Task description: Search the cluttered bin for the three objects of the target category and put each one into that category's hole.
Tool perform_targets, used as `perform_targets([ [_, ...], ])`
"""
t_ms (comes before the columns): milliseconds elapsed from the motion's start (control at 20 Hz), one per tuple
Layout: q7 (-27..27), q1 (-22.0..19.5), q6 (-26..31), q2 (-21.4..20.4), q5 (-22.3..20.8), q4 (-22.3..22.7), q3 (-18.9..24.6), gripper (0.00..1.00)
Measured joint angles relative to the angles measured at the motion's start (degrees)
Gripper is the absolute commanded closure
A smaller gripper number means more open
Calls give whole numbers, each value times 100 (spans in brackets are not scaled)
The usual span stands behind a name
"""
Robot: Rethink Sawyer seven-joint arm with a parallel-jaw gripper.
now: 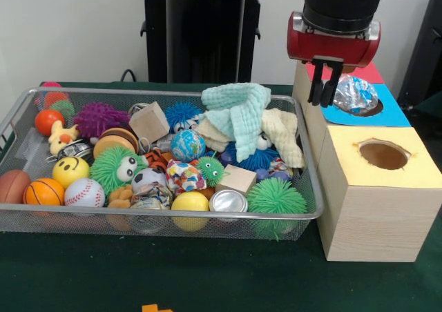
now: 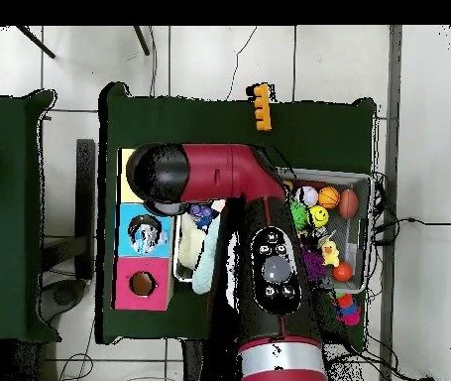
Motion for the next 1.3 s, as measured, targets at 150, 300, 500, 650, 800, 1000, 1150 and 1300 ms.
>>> perform_targets([
  [150,0,0,1,0,-145,2,63,100],
  [300,0,-9,1,0,-305,2,143,100],
  [500,0,-55,0,-8,-410,34,247,100],
  [650,0,-148,-68,-52,-505,187,334,100],
  [800,0,-233,-205,-93,-630,352,358,100],
  [1000,0,-402,-552,-172,-838,692,412,100],
  [1150,0,-495,-711,-221,-928,889,447,100],
  [1300,0,-597,-772,-300,-1049,1103,489,100],
])
